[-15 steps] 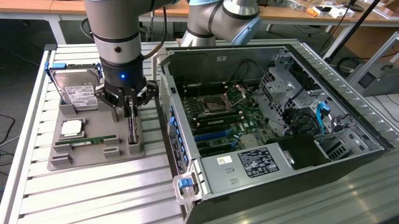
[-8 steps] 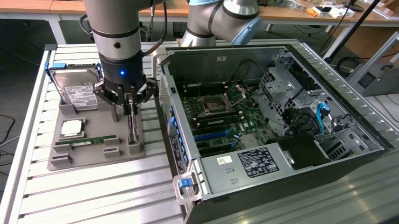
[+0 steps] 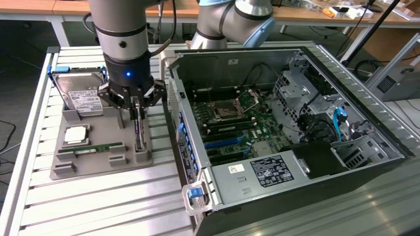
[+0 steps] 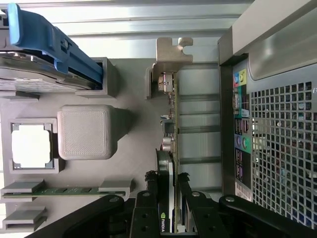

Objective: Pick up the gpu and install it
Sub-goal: 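Pick up the gpu and move the gpu toward the slot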

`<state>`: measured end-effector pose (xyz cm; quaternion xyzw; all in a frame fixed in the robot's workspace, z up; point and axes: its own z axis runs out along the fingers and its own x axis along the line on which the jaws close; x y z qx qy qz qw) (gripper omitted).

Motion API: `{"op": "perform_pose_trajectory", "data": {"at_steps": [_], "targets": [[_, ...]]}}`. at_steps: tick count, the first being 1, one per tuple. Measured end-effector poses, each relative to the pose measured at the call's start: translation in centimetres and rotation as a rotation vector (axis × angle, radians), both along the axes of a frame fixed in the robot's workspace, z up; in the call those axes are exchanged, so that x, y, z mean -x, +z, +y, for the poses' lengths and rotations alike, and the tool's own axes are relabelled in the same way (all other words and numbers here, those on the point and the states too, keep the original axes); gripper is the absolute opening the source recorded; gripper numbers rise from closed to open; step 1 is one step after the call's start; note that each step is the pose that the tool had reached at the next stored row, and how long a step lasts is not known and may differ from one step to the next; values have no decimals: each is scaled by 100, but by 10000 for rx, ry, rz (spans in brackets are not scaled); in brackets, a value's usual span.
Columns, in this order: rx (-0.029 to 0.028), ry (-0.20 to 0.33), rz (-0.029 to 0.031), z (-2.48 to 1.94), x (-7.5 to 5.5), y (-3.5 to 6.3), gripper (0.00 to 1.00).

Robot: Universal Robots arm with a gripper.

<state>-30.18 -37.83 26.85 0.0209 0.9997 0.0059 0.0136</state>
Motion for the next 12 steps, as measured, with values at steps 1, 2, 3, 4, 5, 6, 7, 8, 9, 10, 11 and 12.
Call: {"op": "perform_pose_trajectory", "data": {"at_steps": [1,2,3,4,5,6,7,8,9,10,11,12], "targets": [[0,0,0,0,0,5,27],[0,0,0,0,0,10,27],[0,0,0,0,0,15,27],[0,0,-1,0,0,19,27],[1,0,0,0,0,25,27],[1,0,0,0,0,30,27],[0,0,-1,0,0,34,27],[1,0,0,0,0,42,27],[0,1,0,0,0,50,27],[0,0,0,0,0,57,27],[0,0,-1,0,0,61,27],[1,0,1,0,0,70,27]]}}
